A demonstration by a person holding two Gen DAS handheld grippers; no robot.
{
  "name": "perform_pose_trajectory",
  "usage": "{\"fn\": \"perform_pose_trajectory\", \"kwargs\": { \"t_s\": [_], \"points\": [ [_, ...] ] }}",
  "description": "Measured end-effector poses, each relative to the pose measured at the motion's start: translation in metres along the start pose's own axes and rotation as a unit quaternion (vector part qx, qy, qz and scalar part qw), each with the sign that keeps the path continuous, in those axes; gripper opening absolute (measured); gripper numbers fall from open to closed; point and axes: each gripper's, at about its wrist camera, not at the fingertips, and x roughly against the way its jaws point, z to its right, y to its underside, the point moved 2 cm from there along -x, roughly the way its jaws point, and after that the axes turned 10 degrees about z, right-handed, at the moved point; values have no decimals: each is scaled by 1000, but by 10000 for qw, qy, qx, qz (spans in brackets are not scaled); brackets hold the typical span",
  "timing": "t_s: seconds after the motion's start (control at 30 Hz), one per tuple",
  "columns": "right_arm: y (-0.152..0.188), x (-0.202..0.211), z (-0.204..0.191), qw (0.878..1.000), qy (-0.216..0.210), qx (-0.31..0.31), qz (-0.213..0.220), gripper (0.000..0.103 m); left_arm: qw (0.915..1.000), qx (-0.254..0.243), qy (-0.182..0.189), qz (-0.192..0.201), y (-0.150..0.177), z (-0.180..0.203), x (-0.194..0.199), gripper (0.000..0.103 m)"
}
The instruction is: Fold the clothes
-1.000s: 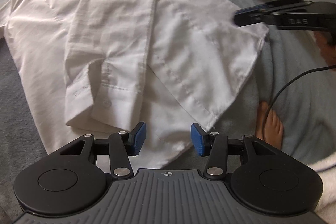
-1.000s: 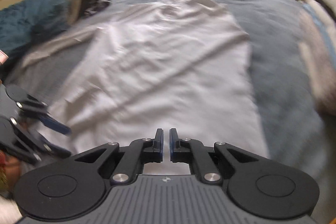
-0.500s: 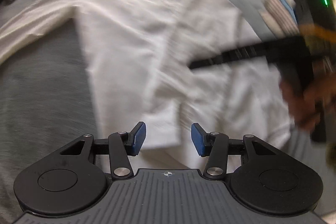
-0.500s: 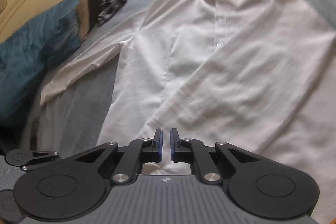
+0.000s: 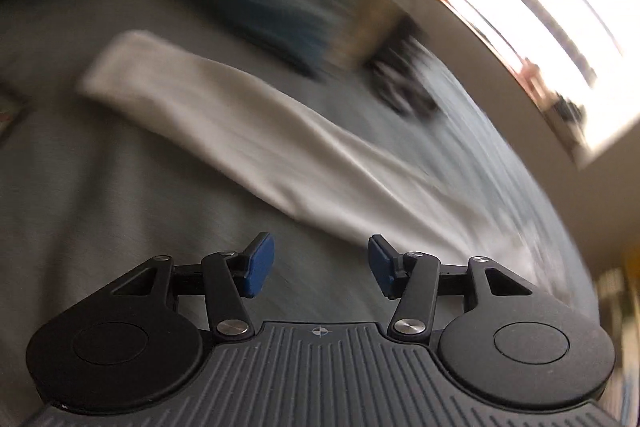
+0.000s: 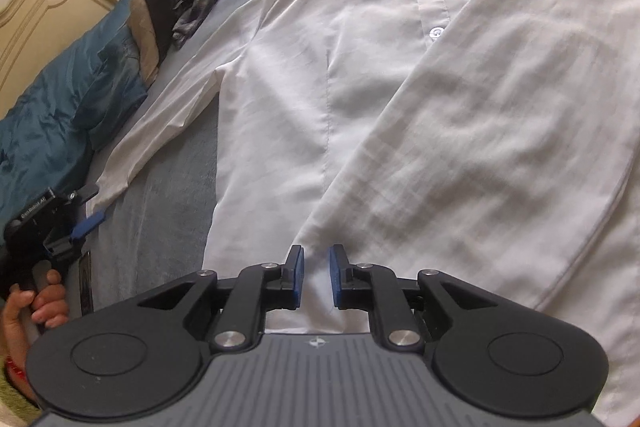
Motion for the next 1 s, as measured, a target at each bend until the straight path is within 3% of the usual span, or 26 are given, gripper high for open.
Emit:
{"fn": "perform_pose_trajectory", "kwargs": {
  "t_s": [0.23, 0.4, 0.47, 0.53, 0.57, 0.67, 0.77, 0.83, 0.93, 1.0],
  "points": [
    [-1, -5, -2, 9999, 126, -10, -52, 15, 9876, 1209, -806, 600, -39, -61, -45, 54],
    [-2, -6, -7, 9997, 226, 56, -62, 15, 9804, 1414, -1003, 937, -56, -65, -63, 51],
    [-1, -5, -8, 9997, 240, 43, -56, 16, 9804, 1249, -1143, 1004, -59, -60, -68, 23],
    [0, -4, -7, 9997, 236, -27, -49, 16, 9828, 974, -1153, 1067, -61, -52, -67, 5],
    [1, -3, -6, 9997, 231, -74, -46, 16, 9836, 837, -1157, 1098, -62, -49, -66, 2],
    [2, 1, -3, 9995, 227, -201, 19, 16, 9883, 202, -773, 1298, -62, -19, -58, 0],
    [1, 9, 1, 9991, 248, -305, 149, 16, 9902, -336, -41, 1358, -58, 25, -40, 0],
    [-1, 16, 5, 9985, 225, -428, 272, 16, 9862, -731, 531, 1384, -53, 58, -24, 0],
    [-6, 29, 13, 9968, 139, -618, 488, 16, 9679, -1426, 1553, 1370, -35, 117, 8, 0],
    [-9, 38, 19, 9953, 90, -720, 640, 16, 9467, -1957, 2191, 1324, -15, 154, 32, 0]
  ]
}}
